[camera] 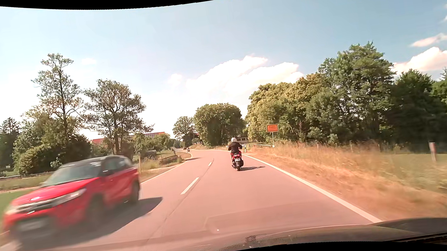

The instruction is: Follow the waypoints while adhering to traffic rules and regulations

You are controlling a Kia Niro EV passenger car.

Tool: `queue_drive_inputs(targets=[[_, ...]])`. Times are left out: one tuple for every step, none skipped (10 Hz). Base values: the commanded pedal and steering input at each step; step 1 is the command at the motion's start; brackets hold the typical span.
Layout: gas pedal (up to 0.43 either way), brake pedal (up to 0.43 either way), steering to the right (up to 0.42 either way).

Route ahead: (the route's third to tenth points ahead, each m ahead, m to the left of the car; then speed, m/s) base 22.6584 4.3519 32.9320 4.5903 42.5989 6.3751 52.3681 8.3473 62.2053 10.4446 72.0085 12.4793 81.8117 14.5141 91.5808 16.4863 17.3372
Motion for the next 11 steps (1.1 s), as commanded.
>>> queue_drive_inputs(targets=[[0.189,0.006,-0.014],[0.169,0.006,-0.014],[0.157,0.006,-0.014],[0.157,0.006,-0.014],[0.157,0.006,-0.013],[0.157,0.006,-0.013],[0.150,0.006,-0.013],[0.079,0.006,-0.013],[0.067,0.006,-0.014],[0.039,0.006,-0.014],[0.020,0.006,-0.014]])
